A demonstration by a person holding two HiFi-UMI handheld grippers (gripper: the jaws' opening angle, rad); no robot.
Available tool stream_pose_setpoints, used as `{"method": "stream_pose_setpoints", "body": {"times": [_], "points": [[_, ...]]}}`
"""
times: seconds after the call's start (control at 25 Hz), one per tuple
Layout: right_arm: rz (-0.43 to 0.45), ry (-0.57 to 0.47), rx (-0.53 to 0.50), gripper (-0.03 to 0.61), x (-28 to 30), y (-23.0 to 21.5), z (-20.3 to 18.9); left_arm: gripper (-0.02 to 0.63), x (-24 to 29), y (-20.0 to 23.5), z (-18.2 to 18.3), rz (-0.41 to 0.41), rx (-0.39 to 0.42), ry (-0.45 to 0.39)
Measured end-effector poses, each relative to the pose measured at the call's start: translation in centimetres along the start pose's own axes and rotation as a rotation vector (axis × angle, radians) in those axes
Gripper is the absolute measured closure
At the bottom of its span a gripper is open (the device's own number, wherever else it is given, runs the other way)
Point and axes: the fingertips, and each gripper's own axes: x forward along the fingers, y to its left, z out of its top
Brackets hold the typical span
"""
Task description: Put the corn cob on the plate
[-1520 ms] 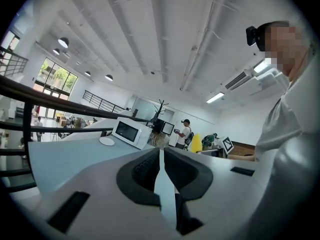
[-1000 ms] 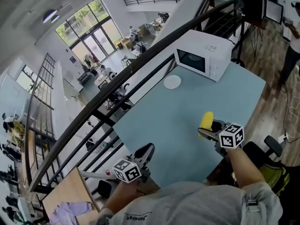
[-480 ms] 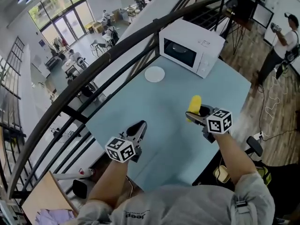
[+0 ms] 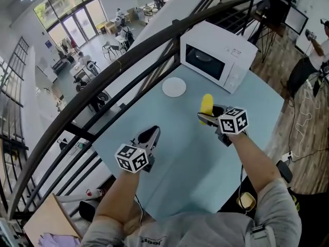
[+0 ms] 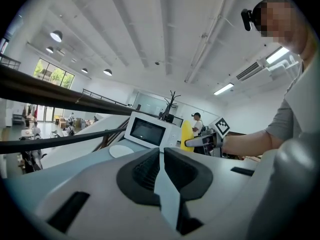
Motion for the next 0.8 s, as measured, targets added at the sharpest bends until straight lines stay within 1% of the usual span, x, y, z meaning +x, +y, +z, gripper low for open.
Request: {"method": "stream_pose_setpoints", "body": {"times": [0.16, 0.44, 0.8], "points": [[0.008, 0.025, 0.005, 0.322, 4.2, -2.4, 1.1, 0.569, 2.1, 2.9, 0.1, 0.016, 0.002, -0.004], [0.012, 0.100, -0.010, 0.322, 11.2, -5.8, 2.4, 0.569, 5.7, 7.7, 0.6, 0.042, -0.004, -0.032], [0.003, 0.179, -0.017, 0.322, 18.7, -10.2, 3.4, 0.569, 10.5, 11.9, 0.2, 0.043, 0.000, -0.033]]}}
